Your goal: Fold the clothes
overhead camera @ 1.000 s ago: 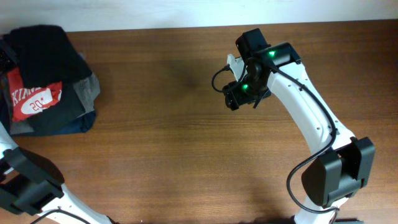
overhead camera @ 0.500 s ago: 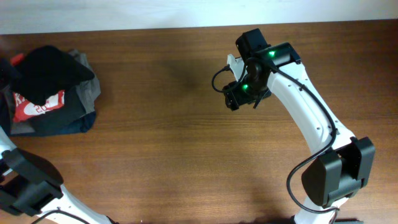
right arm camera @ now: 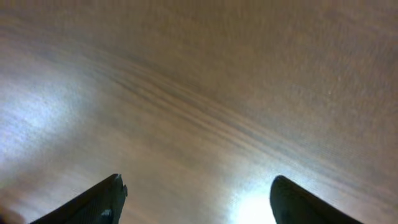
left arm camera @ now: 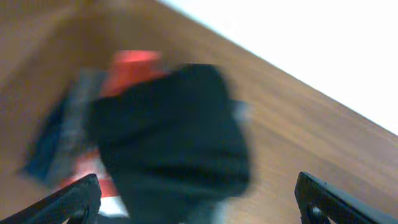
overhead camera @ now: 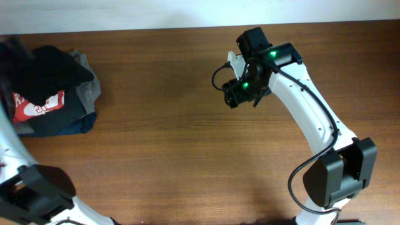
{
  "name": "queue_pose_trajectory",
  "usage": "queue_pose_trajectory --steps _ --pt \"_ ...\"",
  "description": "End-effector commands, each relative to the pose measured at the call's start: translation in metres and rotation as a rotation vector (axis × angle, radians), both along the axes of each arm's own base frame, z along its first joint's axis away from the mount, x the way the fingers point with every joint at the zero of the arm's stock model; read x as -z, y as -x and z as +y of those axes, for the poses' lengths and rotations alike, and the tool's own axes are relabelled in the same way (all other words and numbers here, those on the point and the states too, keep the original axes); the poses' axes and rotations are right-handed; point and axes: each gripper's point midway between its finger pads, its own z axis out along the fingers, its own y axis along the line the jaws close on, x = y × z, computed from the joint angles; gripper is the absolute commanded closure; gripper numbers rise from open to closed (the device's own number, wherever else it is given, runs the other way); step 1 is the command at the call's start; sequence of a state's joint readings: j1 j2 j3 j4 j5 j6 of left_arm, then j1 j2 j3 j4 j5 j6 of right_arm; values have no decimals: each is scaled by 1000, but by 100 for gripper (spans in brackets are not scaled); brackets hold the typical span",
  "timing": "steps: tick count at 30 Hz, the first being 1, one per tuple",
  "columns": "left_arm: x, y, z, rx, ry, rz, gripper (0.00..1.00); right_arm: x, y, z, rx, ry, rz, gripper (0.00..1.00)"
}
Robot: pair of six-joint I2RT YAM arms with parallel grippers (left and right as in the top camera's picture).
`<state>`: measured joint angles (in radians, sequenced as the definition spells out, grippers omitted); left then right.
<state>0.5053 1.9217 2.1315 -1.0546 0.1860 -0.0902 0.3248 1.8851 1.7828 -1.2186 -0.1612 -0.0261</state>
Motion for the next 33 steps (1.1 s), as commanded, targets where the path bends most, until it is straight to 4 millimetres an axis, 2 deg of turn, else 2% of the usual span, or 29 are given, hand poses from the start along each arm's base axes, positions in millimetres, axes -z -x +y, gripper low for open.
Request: queue_pose_trajectory --steps 1,2,3,6,8,9,12,17,19,23,26,29,32,33 --pt "-21 -28 -96 266 34 -66 1 -6 -10 -1 22 -76 -11 1" --pt "-20 -31 -107 289 36 -65 1 -7 -10 -1 23 -97 -8 1" --pt "-20 -34 -128 332 38 -62 1 -8 -11 -2 30 -118 -5 1" --pt "-10 -29 -173 418 65 -4 1 -11 -20 -18 69 -121 -18 1" --pt "2 -15 -200 466 95 77 1 -12 -24 -35 111 -120 -17 1" --pt "14 2 -215 486 106 166 1 -11 -20 -50 154 -115 11 1" --pt "35 41 -232 503 102 360 1 -6 -1 -84 265 -99 122 1" --pt "48 82 -238 509 35 555 1 -16 23 -105 308 -40 171 1" --pt "50 95 -243 524 3 607 1 -27 35 -108 310 -24 162 1" --pt "36 114 -265 591 -50 584 1 -60 62 -113 333 -26 52 1" --pt "18 130 -267 606 -136 531 1 -75 79 -118 351 -31 -59 1" --pt "-15 139 -274 610 -206 336 1 -90 99 -116 335 -72 -264 1" --pt "-42 150 -268 581 -296 123 1 -100 115 -113 314 -107 -450 1" --pt "-50 161 -265 588 -315 41 1 -104 123 -114 312 -119 -524 1"
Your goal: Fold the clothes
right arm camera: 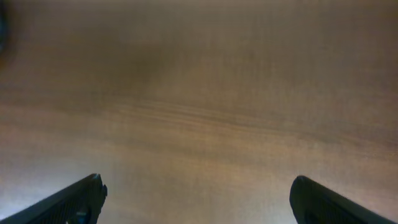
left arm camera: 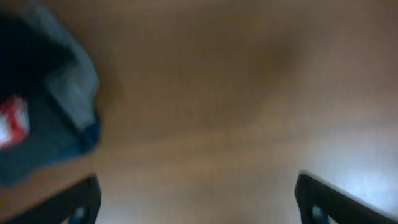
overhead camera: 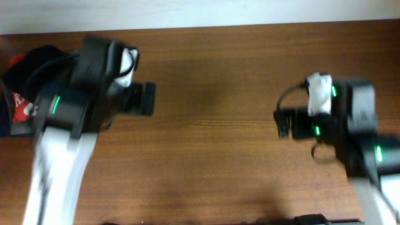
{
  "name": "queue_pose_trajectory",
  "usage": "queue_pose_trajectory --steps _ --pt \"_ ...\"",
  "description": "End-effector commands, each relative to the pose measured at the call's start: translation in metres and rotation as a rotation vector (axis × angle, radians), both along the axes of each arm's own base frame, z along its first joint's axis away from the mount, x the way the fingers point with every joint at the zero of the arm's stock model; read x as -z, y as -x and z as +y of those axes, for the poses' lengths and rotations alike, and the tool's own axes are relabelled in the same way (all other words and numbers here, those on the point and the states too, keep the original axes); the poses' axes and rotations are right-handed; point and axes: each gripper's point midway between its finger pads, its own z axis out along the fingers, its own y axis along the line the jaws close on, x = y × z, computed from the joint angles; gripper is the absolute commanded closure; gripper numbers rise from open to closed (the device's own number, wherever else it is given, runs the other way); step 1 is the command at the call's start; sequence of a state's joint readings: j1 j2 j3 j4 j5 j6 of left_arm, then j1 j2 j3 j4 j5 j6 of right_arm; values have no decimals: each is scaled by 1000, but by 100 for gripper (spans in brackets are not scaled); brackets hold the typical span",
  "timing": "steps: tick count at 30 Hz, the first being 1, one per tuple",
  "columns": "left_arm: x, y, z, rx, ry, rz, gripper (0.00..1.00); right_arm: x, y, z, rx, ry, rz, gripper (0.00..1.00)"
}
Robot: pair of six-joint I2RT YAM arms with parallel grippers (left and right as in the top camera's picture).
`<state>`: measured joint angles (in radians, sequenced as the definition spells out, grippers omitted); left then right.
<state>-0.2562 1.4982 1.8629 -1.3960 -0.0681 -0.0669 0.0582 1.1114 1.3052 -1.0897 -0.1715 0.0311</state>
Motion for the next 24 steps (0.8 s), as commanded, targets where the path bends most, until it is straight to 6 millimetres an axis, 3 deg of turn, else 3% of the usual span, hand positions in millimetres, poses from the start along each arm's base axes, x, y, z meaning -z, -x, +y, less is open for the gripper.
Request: queue_pose_trajectory --steps 1,5,7,9,16,24 --pt "-30 50 27 12 -58 -290 1 -5 36 -4 18 8 -217 1" --pt "-16 73 59 -94 -91 -480 1 -6 59 -13 52 22 -370 1" --pt "-6 83 82 -190 -134 -570 1 2 72 -15 53 22 -383 1" --pt "9 93 90 -220 -149 -595 1 14 85 -16 52 25 -349 1" --pt "81 128 97 -186 -217 -375 1 43 107 -17 48 40 -204 1" --pt "112 158 104 -158 -269 -199 1 44 108 -17 48 41 -200 1"
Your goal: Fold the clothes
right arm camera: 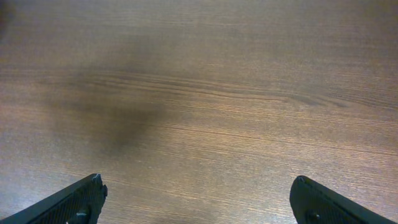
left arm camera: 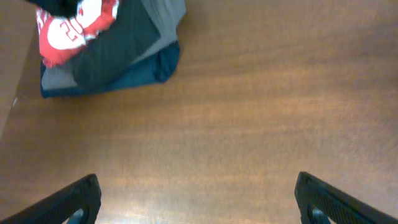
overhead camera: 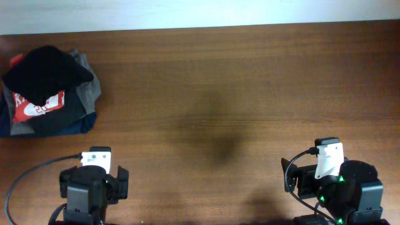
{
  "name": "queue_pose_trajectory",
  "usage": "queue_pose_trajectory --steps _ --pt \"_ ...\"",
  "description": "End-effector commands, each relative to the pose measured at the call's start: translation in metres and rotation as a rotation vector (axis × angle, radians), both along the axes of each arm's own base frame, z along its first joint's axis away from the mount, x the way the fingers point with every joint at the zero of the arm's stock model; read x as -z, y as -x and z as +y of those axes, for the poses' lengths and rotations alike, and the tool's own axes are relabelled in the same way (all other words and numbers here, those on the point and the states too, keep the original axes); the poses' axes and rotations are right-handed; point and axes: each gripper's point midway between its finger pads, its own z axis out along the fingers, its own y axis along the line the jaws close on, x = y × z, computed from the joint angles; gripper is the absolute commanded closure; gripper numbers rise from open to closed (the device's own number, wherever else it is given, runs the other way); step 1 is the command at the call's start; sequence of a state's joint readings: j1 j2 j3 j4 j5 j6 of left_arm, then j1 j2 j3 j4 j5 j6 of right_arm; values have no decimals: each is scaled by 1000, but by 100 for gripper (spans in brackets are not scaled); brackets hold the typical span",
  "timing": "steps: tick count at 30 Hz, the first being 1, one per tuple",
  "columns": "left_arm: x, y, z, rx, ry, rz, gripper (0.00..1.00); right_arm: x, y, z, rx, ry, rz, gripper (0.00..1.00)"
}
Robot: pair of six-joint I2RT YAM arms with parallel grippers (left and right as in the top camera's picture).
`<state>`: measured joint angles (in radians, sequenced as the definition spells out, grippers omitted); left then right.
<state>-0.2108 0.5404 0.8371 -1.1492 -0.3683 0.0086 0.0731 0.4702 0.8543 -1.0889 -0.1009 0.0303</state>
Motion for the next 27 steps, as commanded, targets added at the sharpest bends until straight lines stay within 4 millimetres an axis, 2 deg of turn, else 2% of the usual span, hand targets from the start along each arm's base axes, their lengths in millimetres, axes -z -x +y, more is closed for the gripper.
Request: queue_pose_trajectory --steps 1,7,10,13,16,20,27 --pt "6 8 4 -2 -28 38 1 0 0 -2 14 1 -6 1" --pt "8 11 5 -2 -32 57 1 -4 7 -5 24 7 -46 1" --pt "8 11 5 -2 -32 57 1 -5 7 -9 42 13 -158 1" --pt "8 11 5 -2 -32 57 1 -1 -2 -8 15 32 -314 1" --pt "8 11 5 -2 -32 57 1 9 -20 -8 17 20 -490 1" --pt "8 11 5 -2 -32 57 1 9 -46 -8 8 46 -618 1" --pt "8 11 5 -2 -32 57 1 16 -66 -8 -35 183 -794 1"
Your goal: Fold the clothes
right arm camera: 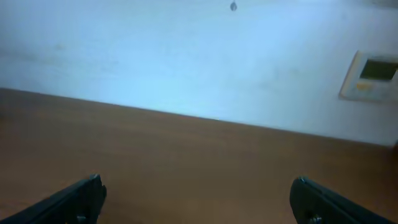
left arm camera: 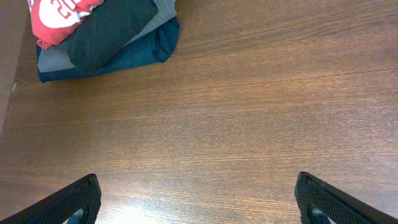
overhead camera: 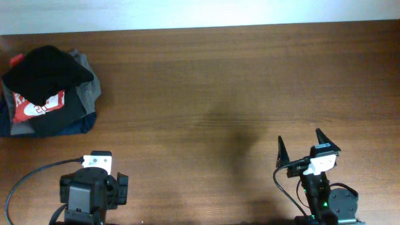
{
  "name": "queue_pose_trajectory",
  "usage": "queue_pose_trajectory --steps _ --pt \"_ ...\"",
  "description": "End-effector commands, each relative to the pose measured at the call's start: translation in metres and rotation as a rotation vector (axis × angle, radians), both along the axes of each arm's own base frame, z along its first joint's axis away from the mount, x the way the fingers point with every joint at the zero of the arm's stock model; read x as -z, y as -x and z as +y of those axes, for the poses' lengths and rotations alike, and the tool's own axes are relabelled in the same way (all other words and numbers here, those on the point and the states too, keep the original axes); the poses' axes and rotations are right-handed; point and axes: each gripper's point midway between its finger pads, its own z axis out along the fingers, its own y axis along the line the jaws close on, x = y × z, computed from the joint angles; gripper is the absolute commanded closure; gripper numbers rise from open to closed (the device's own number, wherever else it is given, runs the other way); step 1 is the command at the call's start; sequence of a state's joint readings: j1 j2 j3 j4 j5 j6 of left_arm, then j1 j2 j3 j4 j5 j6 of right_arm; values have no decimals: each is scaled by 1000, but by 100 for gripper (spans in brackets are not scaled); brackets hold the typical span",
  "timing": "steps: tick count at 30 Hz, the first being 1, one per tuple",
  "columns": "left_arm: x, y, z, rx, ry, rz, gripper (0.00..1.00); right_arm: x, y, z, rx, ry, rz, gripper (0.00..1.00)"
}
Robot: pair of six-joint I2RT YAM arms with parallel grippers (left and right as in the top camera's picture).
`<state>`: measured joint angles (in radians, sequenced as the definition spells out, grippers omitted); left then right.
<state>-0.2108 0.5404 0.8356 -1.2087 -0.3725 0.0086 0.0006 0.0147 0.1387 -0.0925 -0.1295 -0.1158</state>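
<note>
A stack of folded clothes [overhead camera: 47, 90], black on top with red-and-white, grey and blue pieces beneath, lies at the table's far left; its edge shows in the left wrist view [left arm camera: 106, 34]. My left gripper [left arm camera: 199, 205] is open and empty, pulled back at the front left, far from the stack. At the front right my right gripper [overhead camera: 302, 147] is also open and empty, fingers [right arm camera: 74, 199] spread wide and pointing across the table at the wall.
The brown wooden table [overhead camera: 219, 81] runs back to a white wall [right arm camera: 186, 56] with a small control panel [right arm camera: 371, 76] on it. The left arm's base [overhead camera: 92, 190] sits at the front edge.
The right gripper has tilted up from facing the tabletop to facing the far wall. The left wrist view has shifted slightly, so the stack sits higher in it. Both grippers stay open.
First my left gripper was open right at the clothes stack and my right arm reached over the far middle of the table. Then both arms were over the middle, blurred. After that both were drawn back at the front edge facing down, and now the right one faces the wall.
</note>
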Motion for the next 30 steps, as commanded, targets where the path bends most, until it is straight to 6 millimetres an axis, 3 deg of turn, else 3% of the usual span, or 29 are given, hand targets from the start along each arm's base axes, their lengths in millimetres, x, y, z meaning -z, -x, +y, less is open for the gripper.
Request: queue_pose_trajectory --steps 1,9,30 --pt "-1 0 2 1 -16 -2 1 8 -6 0 6 99 -80 1" --pt "-1 0 2 1 -16 -2 1 56 -9 0 -7 114 82 1" --pt "-1 0 2 1 -16 -2 1 57 -9 0 -8 114 87 1"
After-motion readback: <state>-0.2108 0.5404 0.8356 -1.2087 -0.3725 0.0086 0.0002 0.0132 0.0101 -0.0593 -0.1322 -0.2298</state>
